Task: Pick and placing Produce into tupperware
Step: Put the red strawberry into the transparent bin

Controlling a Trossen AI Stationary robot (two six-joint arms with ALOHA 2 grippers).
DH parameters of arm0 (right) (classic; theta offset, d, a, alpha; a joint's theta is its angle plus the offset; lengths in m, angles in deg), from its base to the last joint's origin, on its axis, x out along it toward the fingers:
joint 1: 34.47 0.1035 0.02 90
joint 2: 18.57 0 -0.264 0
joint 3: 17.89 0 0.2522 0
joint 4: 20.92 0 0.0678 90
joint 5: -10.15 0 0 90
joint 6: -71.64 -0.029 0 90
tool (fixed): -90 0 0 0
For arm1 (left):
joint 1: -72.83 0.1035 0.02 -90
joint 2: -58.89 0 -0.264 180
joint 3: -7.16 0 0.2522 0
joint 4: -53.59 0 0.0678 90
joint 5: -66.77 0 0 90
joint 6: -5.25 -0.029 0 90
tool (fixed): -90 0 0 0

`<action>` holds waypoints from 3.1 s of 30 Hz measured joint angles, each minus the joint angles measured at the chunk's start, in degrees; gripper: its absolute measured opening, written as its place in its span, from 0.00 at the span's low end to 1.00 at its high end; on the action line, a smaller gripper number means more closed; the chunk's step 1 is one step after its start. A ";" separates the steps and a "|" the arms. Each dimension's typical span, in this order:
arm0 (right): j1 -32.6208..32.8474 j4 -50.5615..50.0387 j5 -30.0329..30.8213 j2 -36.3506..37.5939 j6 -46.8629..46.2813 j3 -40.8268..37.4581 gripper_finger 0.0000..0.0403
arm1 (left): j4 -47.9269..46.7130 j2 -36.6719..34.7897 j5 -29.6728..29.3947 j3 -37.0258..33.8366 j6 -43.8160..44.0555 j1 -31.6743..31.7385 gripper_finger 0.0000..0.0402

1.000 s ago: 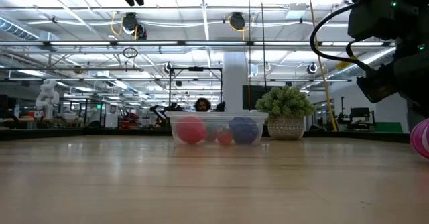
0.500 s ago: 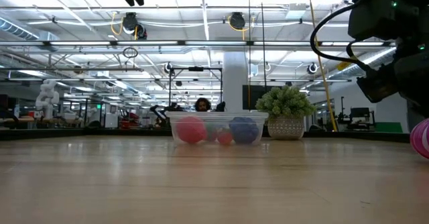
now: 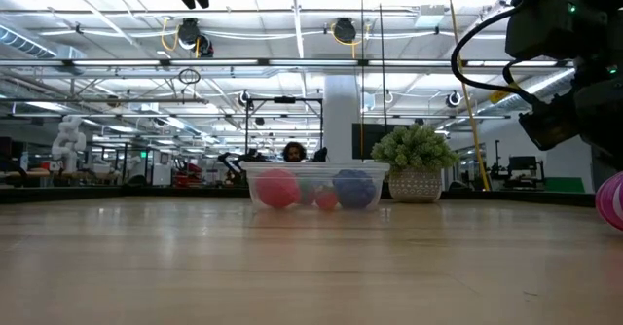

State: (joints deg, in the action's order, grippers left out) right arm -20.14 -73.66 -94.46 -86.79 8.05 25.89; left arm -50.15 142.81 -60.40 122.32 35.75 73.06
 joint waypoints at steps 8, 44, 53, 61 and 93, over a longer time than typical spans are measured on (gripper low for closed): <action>0.00 0.90 -0.46 -0.02 0.56 -0.04 0.33 | 0.00 0.02 0.00 0.00 0.00 0.00 0.69; -8.32 24.03 -0.04 8.06 17.72 4.30 0.33 | 0.23 0.02 -0.37 0.00 0.02 0.00 0.69; -14.09 17.40 -0.35 0.53 37.28 23.63 0.33 | 0.24 0.01 -0.39 0.00 0.02 0.00 0.69; -17.70 4.27 -0.22 -16.87 50.51 43.75 0.33 | 0.20 0.02 -0.40 0.00 -0.20 0.00 0.69; -23.18 3.69 -0.41 -40.59 69.13 54.80 0.33 | 0.02 0.02 -2.38 0.00 -0.28 0.00 0.69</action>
State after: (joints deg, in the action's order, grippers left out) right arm -43.33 -69.98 -94.87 -127.38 77.18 80.69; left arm -50.13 142.83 -62.78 122.32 35.47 73.06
